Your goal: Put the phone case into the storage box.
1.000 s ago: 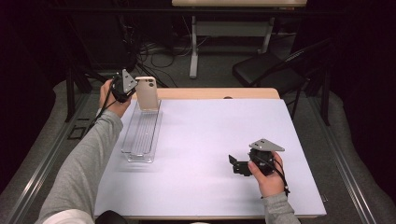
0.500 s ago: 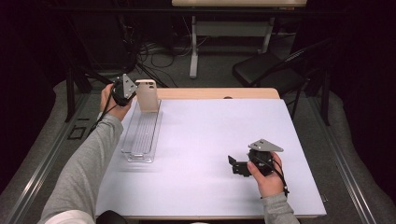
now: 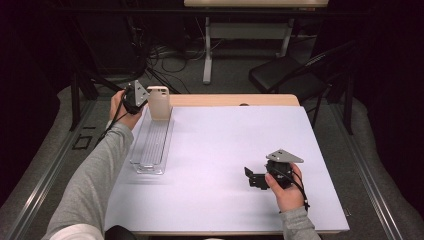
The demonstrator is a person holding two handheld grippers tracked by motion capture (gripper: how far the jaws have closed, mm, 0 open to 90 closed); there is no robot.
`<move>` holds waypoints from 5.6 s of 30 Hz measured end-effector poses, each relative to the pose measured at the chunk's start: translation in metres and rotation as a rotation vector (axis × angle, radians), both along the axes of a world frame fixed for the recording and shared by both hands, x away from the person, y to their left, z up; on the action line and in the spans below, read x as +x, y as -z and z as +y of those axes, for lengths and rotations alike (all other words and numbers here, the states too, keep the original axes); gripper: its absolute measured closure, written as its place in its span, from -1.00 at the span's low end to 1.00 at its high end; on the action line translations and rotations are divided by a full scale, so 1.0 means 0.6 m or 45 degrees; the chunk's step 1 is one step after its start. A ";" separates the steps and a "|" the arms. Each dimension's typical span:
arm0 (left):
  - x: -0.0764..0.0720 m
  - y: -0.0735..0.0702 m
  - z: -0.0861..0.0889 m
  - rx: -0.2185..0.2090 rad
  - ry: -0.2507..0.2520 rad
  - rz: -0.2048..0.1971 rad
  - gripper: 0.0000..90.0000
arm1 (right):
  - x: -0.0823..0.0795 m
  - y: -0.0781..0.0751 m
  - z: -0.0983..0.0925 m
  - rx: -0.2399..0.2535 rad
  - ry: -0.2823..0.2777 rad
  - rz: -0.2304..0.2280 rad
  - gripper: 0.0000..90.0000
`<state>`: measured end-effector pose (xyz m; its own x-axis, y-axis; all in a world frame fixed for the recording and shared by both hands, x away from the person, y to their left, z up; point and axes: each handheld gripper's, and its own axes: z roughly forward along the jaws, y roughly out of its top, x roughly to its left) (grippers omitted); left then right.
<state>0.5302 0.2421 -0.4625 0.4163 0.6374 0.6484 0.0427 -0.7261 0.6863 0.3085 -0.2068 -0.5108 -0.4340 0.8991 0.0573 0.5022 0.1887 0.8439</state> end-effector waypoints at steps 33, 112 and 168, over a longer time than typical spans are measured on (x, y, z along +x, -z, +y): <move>0.016 0.004 0.012 -0.005 -0.021 0.059 0.48 | 0.001 0.004 0.003 -0.003 -0.006 0.006 -1.00; -0.037 -0.055 0.031 -0.257 -0.112 0.328 -0.26 | 0.009 0.004 0.005 0.007 -0.027 0.000 -1.00; -0.101 -0.095 0.026 -0.643 0.025 0.570 -0.76 | 0.016 -0.013 0.008 0.004 -0.068 0.009 -1.00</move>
<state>0.4696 0.2576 -0.4054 0.5902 0.8065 0.0352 0.3918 -0.3243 0.8610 0.3182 -0.2021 -0.5031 -0.4813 0.8743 0.0636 0.4975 0.2126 0.8410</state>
